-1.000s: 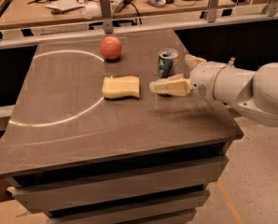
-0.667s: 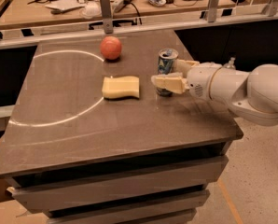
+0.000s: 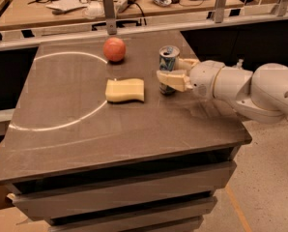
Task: Knock redbull can over
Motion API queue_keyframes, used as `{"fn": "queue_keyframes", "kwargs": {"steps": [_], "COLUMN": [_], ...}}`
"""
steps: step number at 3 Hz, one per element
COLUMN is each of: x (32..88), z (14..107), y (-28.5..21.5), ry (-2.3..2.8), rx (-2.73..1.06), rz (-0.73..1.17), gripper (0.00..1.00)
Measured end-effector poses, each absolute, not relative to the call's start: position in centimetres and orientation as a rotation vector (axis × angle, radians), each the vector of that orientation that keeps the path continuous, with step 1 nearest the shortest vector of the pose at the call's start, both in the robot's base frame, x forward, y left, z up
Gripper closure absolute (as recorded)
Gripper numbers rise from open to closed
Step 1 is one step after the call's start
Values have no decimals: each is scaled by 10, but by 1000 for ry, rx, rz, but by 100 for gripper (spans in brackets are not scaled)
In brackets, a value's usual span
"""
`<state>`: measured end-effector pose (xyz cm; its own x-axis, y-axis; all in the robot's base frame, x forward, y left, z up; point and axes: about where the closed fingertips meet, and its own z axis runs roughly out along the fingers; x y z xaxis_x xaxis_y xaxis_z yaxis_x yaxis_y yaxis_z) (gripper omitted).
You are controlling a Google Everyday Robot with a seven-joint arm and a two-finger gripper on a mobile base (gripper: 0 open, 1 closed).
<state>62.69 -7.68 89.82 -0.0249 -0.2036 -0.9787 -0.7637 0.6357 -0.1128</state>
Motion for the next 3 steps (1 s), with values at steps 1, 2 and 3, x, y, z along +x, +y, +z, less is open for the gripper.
{"fn": "queue_keyframes", "kwargs": {"steps": [1,2,3], "x": [628,627,626], "z": [921,932,938], "y": [-68,-63,-60], "ry": [1390,1273,1199], "rx": [-1009,-1112,-1174], "rz": [472,427,397], "gripper": [100,100,100]}}
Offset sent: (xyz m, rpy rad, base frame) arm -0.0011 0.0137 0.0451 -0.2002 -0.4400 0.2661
